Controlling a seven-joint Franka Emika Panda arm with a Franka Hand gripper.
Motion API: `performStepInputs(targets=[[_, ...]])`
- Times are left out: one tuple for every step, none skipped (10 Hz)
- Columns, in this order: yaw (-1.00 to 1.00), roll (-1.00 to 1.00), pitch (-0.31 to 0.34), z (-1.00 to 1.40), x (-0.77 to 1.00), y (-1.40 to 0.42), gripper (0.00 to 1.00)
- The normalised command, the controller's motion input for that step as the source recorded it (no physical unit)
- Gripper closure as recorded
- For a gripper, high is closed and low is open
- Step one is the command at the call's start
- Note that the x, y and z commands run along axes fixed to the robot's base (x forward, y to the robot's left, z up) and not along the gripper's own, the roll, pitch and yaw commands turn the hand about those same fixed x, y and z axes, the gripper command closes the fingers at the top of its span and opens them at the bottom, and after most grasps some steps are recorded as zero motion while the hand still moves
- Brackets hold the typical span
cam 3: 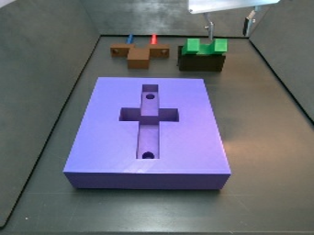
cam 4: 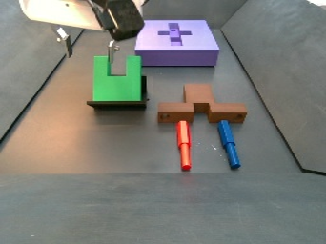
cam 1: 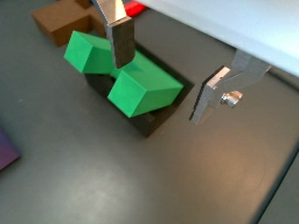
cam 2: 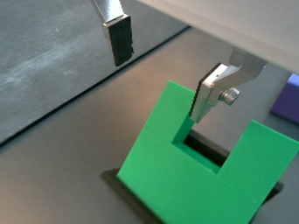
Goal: Pick up the green object. Move up. Place the green object on the fixture. Regrasp the green object. Move to above the board. Insert the green object.
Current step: Regrasp the green object.
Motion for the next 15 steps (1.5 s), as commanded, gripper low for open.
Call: performStepInputs(targets=[[0.08, 1.0, 0.203, 0.06, -0.07, 0.0, 0.0], [0.14, 1.0, 0.217, 0.05, -0.03, 0.0, 0.0], [0.23, 1.0, 0.163, 0.02, 0.0, -0.05, 0.0], [0.31, 1.0, 0.114, 0.0, 0.0, -0.11, 0.0], [0.33, 1.0, 0.094, 0.0, 0.0, -0.09, 0.0], [0.34, 1.0, 0.06, 0.0, 0.0, -0.11, 0.0], [0.4, 1.0, 0.0, -0.07, 0.0, -0.11, 0.0], [0.42, 1.0, 0.0, -0.09, 0.01, -0.1, 0.0], [0.43, 1.0, 0.0, -0.12, 0.0, -0.12, 0.0], [0.42, 1.0, 0.0, -0.23, 0.02, -0.18, 0.0], [0.42, 0.94, 0.0, -0.29, 0.08, -0.19, 0.0], [0.25, 0.95, 0.0, -0.33, 0.03, -0.2, 0.0], [0.16, 0.88, 0.0, -0.39, 0.04, -0.15, 0.0], [0.0, 0.56, 0.0, -0.37, 0.04, -0.09, 0.0], [-0.02, 0.34, 0.009, -0.25, 0.04, -0.03, 0.0]])
